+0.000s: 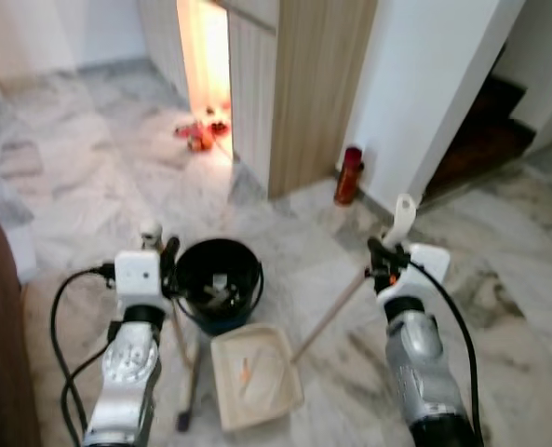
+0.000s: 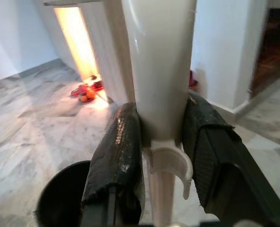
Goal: Sweep floor
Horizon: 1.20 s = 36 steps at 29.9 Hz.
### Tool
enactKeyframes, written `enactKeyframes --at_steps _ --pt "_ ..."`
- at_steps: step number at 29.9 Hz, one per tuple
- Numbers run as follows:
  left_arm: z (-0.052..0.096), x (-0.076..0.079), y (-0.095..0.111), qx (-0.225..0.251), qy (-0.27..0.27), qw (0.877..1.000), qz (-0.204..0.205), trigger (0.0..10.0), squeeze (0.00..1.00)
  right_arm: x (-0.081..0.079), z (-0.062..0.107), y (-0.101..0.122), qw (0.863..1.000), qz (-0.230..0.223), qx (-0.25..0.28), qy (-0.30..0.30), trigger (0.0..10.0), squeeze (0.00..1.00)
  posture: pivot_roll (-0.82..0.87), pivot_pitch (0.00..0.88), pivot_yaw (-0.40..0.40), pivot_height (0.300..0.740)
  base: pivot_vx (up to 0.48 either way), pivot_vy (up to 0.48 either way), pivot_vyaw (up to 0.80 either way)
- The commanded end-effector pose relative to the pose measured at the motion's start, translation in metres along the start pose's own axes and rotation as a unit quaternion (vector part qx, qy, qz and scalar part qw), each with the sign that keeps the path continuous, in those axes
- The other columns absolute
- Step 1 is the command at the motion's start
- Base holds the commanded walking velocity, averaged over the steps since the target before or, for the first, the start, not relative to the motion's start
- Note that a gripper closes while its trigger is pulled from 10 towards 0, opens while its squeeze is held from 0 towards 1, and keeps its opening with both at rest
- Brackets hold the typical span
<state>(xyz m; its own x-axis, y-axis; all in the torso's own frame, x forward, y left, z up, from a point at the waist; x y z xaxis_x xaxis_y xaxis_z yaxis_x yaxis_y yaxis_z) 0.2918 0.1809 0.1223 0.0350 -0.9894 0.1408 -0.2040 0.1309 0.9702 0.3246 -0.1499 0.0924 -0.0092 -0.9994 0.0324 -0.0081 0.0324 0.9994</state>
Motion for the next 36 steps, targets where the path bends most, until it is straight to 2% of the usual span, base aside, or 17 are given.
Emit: enactKeyframes --at_steps 1,4,13,21,28,30,32,35,36 --pt "-0.003 0.002 0.011 0.022 -0.007 1.0 -0.012 10.0 0.0 0.008 -0.002 0.013 0.999 0.0 0.029 -0.013 10.0 0.0 0.09 0.033 -0.05 0.74 0.0 0.48 0.0" --pt "-0.002 0.002 0.011 0.022 -0.007 1.0 -0.013 10.0 0.0 0.008 -0.002 0.013 1.0 0.0 0.028 -0.013 10.0 0.0 0.09 0.035 -0.049 0.74 0.0 0.359 0.0" --pt "-0.002 0.001 0.012 0.023 -0.009 1.0 -0.014 10.0 0.0 0.008 -0.003 0.015 0.999 -0.001 0.03 -0.016 10.0 0.0 0.09 0.044 -0.047 0.74 0.0 0.0 0.0" --pt "-0.003 0.001 0.012 0.023 -0.01 1.0 -0.016 10.0 0.0 0.011 -0.003 0.027 0.999 0.0 0.047 -0.018 10.0 0.0 0.09 0.058 -0.041 0.74 0.0 0.0 0.0" --pt "-0.004 0.001 0.013 0.022 -0.012 1.0 -0.017 10.0 0.0 0.017 0.006 0.036 0.999 0.018 0.041 -0.012 10.0 0.0 0.07 0.08 -0.034 0.74 0.0 0.0 0.0" --pt "-0.004 0.001 0.013 0.021 -0.012 1.0 -0.017 10.0 0.0 0.019 0.008 0.039 0.999 0.006 0.041 -0.018 10.0 0.0 0.07 0.08 -0.034 0.74 0.0 0.0 0.0" --pt "-0.004 0.001 0.012 0.02 -0.012 1.0 -0.017 10.0 0.0 0.021 0.012 0.051 0.998 -0.02 0.05 -0.027 10.0 0.0 0.07 0.087 -0.03 0.74 0.0 0.0 0.0" --pt "-0.004 0.001 0.013 0.019 -0.014 1.0 -0.017 10.0 0.0 0.015 0.017 0.079 0.997 -0.015 0.075 -0.013 10.0 0.0 0.06 0.092 -0.028 0.74 0.0 0.0 0.0" --pt "-0.004 0.001 0.013 0.019 -0.014 1.0 -0.017 10.0 0.0 0.015 0.017 0.079 0.997 -0.015 0.075 -0.013 10.0 0.0 0.06 0.092 -0.028 0.74 0.0 0.0 0.0"
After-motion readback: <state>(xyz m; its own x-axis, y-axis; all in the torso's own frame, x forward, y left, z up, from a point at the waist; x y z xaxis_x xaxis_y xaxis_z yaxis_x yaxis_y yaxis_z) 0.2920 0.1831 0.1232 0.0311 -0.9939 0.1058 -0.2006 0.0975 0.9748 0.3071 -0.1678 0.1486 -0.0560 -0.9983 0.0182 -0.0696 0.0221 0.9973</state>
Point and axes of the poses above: a point about 5 cm out from each wrist's last joint towards the gripper, its own z axis pointing back from the gripper into the wrist, its own y axis along the axis of the wrist's last joint, x = y × z, the point moved 1 cm from there along -z, pointing out of the wrist towards the gripper, and after that the axes turned 12 degrees about z, right-handed, at the moved point
